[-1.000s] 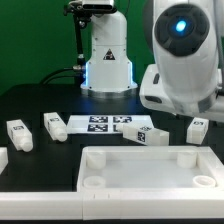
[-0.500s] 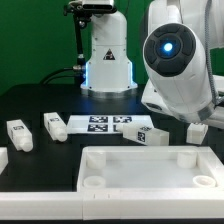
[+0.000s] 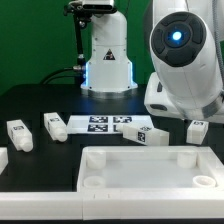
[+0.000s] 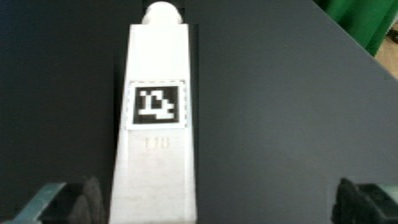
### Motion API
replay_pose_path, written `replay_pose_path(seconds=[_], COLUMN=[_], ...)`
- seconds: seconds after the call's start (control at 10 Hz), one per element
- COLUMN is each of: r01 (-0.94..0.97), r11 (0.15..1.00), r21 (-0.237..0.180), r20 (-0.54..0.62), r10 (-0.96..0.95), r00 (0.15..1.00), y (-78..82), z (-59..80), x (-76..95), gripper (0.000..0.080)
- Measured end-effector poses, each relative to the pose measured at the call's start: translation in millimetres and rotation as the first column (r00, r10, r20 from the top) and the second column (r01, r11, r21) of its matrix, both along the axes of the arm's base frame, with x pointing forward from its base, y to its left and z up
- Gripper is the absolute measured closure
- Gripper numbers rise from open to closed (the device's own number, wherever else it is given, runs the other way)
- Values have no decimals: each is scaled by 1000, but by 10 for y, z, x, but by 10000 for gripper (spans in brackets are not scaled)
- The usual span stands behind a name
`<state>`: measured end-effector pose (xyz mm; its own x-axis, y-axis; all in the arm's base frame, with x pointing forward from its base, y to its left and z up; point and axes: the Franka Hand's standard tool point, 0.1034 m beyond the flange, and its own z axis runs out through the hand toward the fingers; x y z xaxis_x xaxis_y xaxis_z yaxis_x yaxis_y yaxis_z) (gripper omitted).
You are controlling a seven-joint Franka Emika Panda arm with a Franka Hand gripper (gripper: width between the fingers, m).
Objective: Assemble desk
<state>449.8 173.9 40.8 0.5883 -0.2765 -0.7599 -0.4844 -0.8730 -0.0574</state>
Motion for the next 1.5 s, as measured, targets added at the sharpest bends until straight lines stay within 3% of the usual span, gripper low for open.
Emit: replay_pose_path(seconds=[0.2,0.4,0.6,0.9,1.1,1.2,1.5], r01=[-4,17,49,41,-90,-100,-85], r11=[1000,999,998,999,985,981,985], r21=[9,32,26,34,145,165,151], r20=[-4,-62,-118,-106,-19,-16,-31], r10=[4,-15,-46,-37,94,104,90], r00=[1000,998,992,994,995,994,995], y=[-27,-160,-155,-156,-51,-56,-71], z=[-1,-35,-192,-183,-212,-189,-203], x=[-8,-17,-111,-96,-121,-128,-139], gripper=[151,151,151,151,151,151,151])
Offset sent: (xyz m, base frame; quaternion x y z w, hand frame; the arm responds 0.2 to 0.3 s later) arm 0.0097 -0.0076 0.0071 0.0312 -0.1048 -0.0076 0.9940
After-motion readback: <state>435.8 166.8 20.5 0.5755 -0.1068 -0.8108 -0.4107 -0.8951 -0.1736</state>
